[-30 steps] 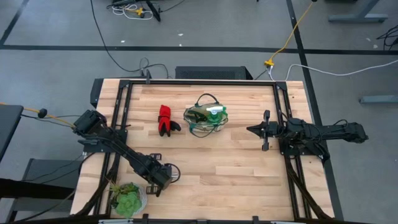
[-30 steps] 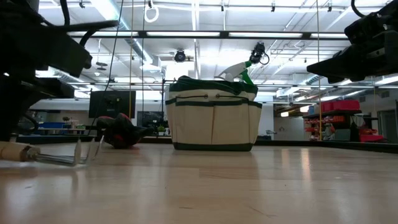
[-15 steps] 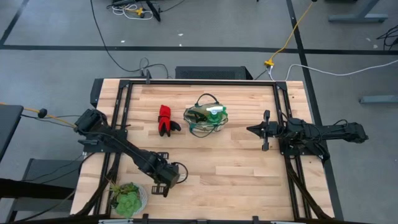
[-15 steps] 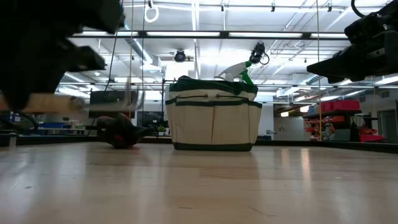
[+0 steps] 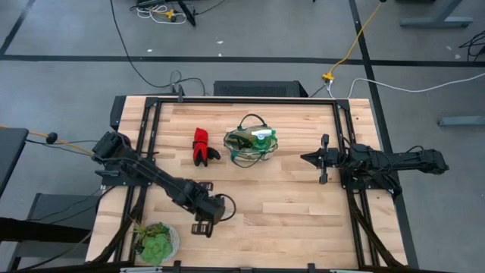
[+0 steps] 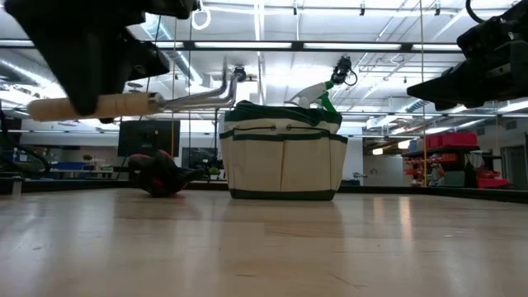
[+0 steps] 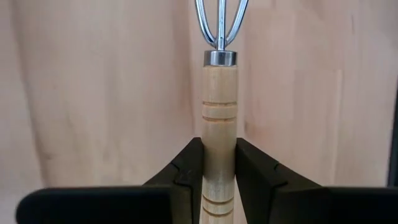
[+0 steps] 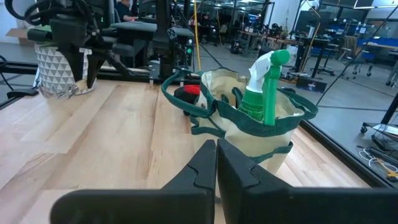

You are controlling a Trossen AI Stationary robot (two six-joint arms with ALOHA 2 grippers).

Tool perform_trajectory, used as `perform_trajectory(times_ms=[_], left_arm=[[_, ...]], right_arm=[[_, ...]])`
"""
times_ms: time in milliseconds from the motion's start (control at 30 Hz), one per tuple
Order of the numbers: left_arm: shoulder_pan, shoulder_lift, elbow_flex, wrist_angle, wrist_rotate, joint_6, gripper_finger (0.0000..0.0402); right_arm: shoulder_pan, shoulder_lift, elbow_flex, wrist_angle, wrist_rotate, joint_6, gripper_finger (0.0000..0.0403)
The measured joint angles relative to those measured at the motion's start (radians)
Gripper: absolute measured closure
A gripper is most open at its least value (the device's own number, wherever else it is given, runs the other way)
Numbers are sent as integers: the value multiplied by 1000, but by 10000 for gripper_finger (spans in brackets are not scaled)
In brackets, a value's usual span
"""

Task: Pick & Place Garden tools in Gardening bag
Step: Put the brown hand rake into the gardening bag

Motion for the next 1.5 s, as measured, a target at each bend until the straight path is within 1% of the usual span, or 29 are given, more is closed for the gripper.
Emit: perform_trajectory(times_ms=[100, 167, 300, 433, 667, 900, 1033, 1167, 1300, 1500], left_arm=[[18, 0, 11, 1, -43, 37, 323], [43, 0, 19, -1, -54, 62, 323], [104, 0, 38, -9, -47, 144, 324], [169, 0, 75, -62, -35, 215, 324], [269, 0, 165, -150, -35, 326, 324], [351, 0, 260, -171, -34, 432, 324], [395, 0, 300, -190, -34, 466, 324], [429, 0, 330, -189, -38, 508, 324], [467, -1, 334, -157, -37, 563, 324], [551, -1, 334, -87, 1, 615, 324]], right_arm=[[0, 0, 0, 0, 0, 0, 387], [0, 0, 0, 0, 0, 0, 387], [0, 0, 0, 0, 0, 0, 387], [0, 0, 0, 0, 0, 0, 387], [0, 0, 0, 0, 0, 0, 387], [0, 0, 0, 0, 0, 0, 387], [0, 0, 0, 0, 0, 0, 387], [0, 0, 0, 0, 0, 0, 387], [0, 0, 0, 0, 0, 0, 387], [0, 0, 0, 0, 0, 0, 387]])
